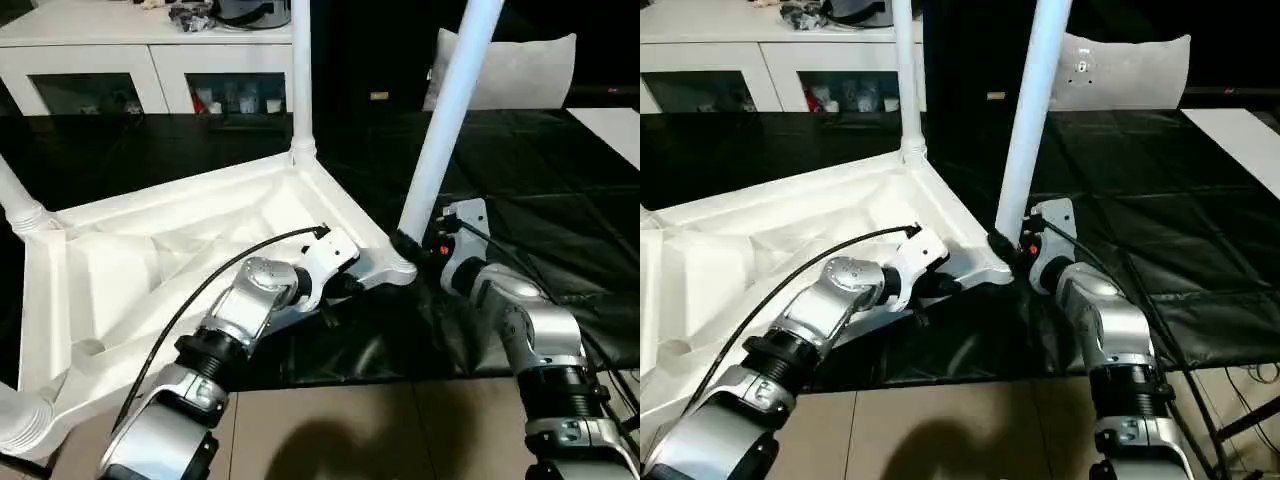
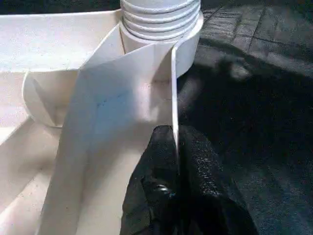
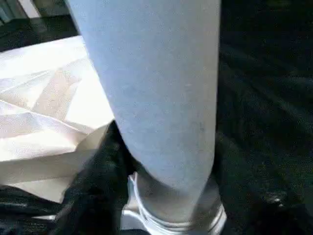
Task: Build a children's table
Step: Rotate leg to tighten
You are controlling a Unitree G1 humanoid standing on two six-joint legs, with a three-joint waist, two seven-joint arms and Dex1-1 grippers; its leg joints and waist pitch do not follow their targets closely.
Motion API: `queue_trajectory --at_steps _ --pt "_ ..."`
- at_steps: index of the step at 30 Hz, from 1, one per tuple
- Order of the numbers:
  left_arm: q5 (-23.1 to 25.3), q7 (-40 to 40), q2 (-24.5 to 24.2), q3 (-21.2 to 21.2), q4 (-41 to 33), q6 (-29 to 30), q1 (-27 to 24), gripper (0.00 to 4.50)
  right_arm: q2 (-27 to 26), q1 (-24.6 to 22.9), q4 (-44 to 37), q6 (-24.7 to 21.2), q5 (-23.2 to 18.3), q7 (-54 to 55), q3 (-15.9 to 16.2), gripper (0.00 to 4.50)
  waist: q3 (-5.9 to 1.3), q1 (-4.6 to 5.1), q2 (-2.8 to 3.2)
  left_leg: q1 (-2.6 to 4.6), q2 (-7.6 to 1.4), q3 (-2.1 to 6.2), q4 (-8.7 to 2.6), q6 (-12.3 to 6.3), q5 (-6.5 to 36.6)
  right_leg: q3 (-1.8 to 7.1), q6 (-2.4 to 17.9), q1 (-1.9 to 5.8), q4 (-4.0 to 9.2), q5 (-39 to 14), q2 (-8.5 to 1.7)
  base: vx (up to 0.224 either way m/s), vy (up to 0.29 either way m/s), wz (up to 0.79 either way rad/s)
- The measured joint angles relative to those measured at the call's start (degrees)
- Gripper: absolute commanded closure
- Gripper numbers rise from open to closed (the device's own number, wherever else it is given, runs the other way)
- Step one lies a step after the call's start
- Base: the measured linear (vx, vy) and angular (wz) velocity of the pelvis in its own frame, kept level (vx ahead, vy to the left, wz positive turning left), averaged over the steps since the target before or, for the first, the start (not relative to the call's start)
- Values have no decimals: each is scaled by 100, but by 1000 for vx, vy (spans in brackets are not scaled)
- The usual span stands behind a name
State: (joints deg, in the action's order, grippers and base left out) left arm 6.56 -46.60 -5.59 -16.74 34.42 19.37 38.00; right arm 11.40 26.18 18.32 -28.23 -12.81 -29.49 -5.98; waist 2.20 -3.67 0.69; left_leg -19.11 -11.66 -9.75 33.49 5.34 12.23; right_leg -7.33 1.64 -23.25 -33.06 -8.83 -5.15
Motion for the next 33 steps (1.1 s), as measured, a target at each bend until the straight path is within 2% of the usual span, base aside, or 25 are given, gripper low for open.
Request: queue_trajectory --at_steps 3,8,9,11,15,17,19,26,27,31,32,33 --pt "-5 -88 -74 -49 -52 -43 -18 450 51 -112 -122 11 -57 -158 -28 144 0 -10 1 -3 0 0 -5 -30 -11 0 14 -4 -1 1 1 0 0 0" --pt "-8 -207 -176 -117 -71 -134 -27 450 255 -230 -219 39 -117 -552 55 99 2 -81 4 -1 0 -3 -5 -33 -9 1 26 -4 -1 5 1 0 0 0" --pt "-8 -299 -223 -133 -71 -208 -37 450 361 -287 -256 90 -126 -714 131 81 4 -102 6 -1 0 -3 -4 -31 -9 1 6 -4 -1 -6 1 0 0 0" --pt "-16 -476 -328 -181 -71 -346 -50 450 560 -397 -328 172 -135 -1046 240 73 4 -139 7 1 0 -3 -3 -17 0 2 2 -3 -1 -8 1 0 0 0" --pt "-12 -1023 -688 -344 57 -987 -50 450 1226 -548 -406 389 -130 -2109 558 39 6 -181 10 2 0 -3 -2 -7 6 3 3 -2 -2 -7 0 0 0 0" --pt "-14 -1221 -808 -354 125 -1173 -38 450 1384 -568 -405 404 -132 -2437 655 33 6 -196 11 2 0 -3 0 -7 6 3 4 -2 -4 -7 0 0 0 0" --pt "-16 -1428 -901 -396 204 -1348 -11 450 1567 -570 -404 414 -136 -2796 732 7 5 -227 11 1 0 -3 2 -7 6 3 6 -1 -5 -6 0 0 0 0" --pt "-137 -2285 -1212 -528 333 -1894 10 450 1982 -560 -371 613 -257 -3771 993 7 5 -359 12 0 -1 -4 3 -9 6 3 30 -1 -5 9 -2 0 0 0" --pt "-154 -2414 -1249 -553 347 -1967 17 450 2043 -559 -369 644 -284 -3947 1028 32 5 -379 12 0 -1 -5 4 -10 7 3 30 -1 -5 9 -2 0 0 0" --pt "-205 -2985 -1403 -637 423 -2234 53 450 2167 -556 -366 729 -384 -4572 1147 52 5 -473 12 2 -2 -6 5 -9 7 3 29 -1 -8 8 -2 0 0 0" --pt "-208 -3059 -1418 -661 429 -2270 63 450 2191 -556 -366 729 -402 -4665 1196 78 5 -490 12 2 -3 -6 6 -8 7 3 29 0 -8 8 -2 0 0 0" --pt "-208 -3134 -1430 -682 431 -2302 74 450 2213 -556 -367 725 -439 -4748 1244 84 5 -501 12 2 -2 -6 10 -7 7 3 29 1 -8 8 -4 0 0 0"
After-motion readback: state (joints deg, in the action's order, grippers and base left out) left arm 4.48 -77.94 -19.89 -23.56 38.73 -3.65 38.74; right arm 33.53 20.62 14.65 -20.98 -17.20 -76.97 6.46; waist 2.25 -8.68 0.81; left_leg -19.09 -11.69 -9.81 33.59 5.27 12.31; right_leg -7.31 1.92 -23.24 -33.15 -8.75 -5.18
